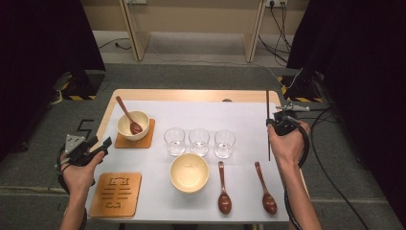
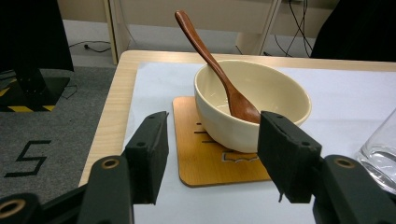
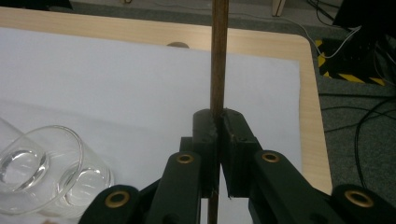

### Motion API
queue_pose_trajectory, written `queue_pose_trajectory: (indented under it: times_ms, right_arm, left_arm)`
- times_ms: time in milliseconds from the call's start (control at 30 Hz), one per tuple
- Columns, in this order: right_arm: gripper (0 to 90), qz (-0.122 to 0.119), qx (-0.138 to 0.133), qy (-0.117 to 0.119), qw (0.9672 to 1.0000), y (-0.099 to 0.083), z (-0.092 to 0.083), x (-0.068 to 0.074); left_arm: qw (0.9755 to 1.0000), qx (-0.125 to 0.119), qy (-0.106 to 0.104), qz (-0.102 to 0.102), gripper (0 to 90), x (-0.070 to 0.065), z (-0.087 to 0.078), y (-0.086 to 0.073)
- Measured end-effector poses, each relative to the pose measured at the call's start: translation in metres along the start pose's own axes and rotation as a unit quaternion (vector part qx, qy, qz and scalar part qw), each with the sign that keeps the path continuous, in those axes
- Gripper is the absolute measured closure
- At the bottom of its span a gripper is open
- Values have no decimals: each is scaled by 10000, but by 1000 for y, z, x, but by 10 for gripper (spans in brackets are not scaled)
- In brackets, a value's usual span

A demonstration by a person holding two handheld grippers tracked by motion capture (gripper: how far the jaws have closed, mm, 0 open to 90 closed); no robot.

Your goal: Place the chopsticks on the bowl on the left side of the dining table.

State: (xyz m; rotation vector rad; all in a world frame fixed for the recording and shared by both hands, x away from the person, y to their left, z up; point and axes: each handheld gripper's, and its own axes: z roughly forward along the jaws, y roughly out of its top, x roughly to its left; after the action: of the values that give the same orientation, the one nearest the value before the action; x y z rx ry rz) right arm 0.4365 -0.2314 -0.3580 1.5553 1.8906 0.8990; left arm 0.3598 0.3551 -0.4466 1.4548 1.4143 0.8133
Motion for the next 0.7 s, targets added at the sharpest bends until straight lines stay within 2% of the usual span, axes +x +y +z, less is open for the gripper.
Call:
queue_pose_trajectory:
  times_ms: [433, 700]
  right_arm:
    - [852, 24, -598, 44, 9982, 2, 5, 5]
    - [852, 5, -1083, 79, 9941, 5, 6, 11]
  left_arm:
    - [10000, -17, 8, -8, 424, 1, -1, 0]
    - [10000, -28, 6, -7, 425, 0, -1, 0]
